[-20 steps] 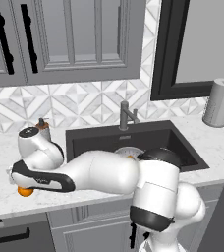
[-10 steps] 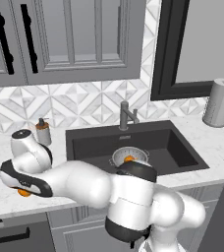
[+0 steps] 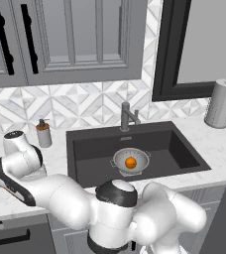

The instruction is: Put the colander in the sink, put the orange, orange in the colander, and turn on the sink faucet and pour water over the colander.

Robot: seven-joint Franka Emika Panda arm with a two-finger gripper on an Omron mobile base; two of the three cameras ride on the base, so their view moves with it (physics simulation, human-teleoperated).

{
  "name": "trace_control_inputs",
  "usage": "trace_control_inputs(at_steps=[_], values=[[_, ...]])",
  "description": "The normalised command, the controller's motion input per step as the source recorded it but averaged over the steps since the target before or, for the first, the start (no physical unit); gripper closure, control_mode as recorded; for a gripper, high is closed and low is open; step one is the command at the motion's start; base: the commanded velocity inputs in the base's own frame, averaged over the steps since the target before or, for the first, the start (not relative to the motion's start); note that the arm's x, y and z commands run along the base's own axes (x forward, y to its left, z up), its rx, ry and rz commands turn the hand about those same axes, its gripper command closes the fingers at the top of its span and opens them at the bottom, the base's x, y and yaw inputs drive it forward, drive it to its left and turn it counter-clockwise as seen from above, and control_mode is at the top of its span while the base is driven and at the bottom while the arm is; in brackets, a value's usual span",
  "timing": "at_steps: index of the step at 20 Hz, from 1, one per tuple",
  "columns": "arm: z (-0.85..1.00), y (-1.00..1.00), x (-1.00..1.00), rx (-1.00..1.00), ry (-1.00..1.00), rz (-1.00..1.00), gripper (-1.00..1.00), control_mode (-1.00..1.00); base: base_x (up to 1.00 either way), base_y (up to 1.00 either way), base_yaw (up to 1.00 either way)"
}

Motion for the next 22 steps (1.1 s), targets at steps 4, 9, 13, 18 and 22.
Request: trace_control_inputs(at_steps=[4,9,13,18,22], values=[[-0.31,0.0,0.05,0.0,0.0,0.0,-1.0,-1.0,0.0,0.0,0.0],[-0.31,0.0,0.02,0.0,0.0,0.0,-1.0,-1.0,0.0,0.0,0.0],[-0.31,0.0,0.0,0.0,0.0,0.0,-1.0,-1.0,0.0,0.0,0.0],[-0.24,0.0,0.0,0.0,0.0,0.0,1.0,-1.0,0.0,0.0,0.0],[-0.07,-0.01,0.0,0.0,0.0,0.0,1.0,-1.0,0.0,0.0,0.0]])
